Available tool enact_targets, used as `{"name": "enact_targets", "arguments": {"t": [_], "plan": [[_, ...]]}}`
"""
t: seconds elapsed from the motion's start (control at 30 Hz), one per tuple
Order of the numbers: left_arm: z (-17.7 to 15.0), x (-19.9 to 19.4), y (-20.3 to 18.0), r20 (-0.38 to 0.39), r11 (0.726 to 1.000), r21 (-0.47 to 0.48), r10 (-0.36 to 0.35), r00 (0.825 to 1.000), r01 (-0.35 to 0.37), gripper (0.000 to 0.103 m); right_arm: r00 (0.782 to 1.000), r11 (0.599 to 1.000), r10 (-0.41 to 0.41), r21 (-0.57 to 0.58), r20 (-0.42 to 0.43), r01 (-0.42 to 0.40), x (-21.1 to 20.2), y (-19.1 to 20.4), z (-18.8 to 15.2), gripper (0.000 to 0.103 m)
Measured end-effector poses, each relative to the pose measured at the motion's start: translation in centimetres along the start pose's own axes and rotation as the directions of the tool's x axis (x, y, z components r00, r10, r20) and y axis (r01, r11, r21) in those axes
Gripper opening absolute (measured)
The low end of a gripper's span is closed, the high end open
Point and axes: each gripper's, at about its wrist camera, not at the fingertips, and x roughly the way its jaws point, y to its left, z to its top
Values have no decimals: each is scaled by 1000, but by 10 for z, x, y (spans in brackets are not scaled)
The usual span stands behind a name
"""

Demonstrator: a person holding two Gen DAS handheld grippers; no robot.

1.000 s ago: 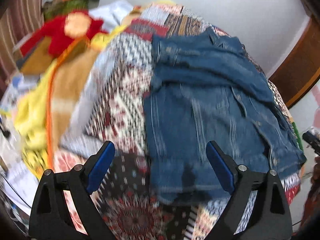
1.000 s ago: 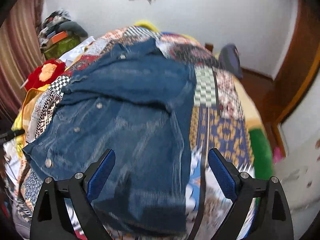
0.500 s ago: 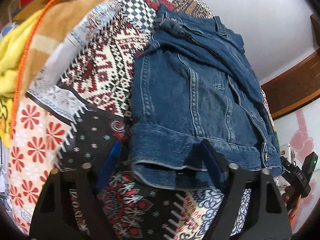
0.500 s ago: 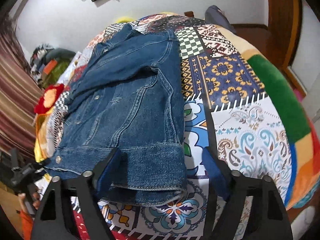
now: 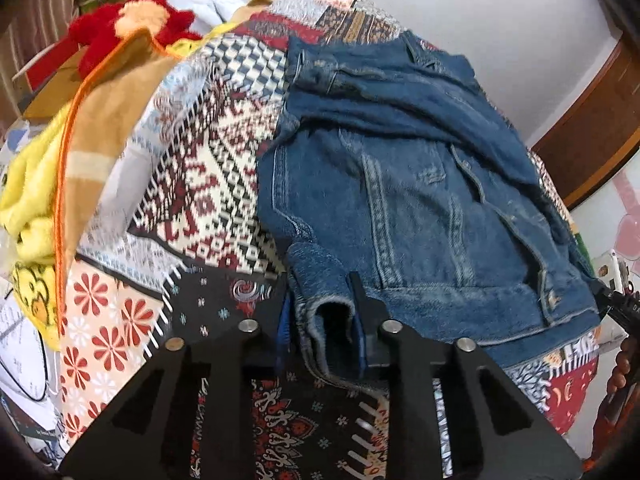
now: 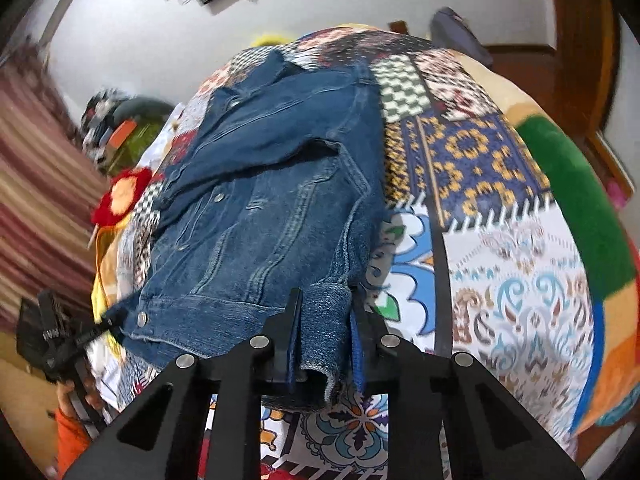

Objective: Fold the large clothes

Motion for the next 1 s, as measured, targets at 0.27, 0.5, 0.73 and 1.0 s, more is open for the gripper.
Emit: {"name": "enact_targets", "arguments": {"t": [0.27,0.5,0.73,1.0], "plan": [[36,-28,-23,117,997,70,-16,993,8,16,996,989,37,-144,76,-25,-15,26,45,15],[94,-54,-43,245,992,115,-70,967,43,15,986,971,47,-240,162,-7,-17,54,102,14],[161,-55,-56,315,988,146,-94,944,50,15,968,965,64,-264,241,2,-11,65,178,14],[236,-18,-51,334,994,89,-92,938,66,14,961,961,6,-268,275,71,33,73,262,13]]}}
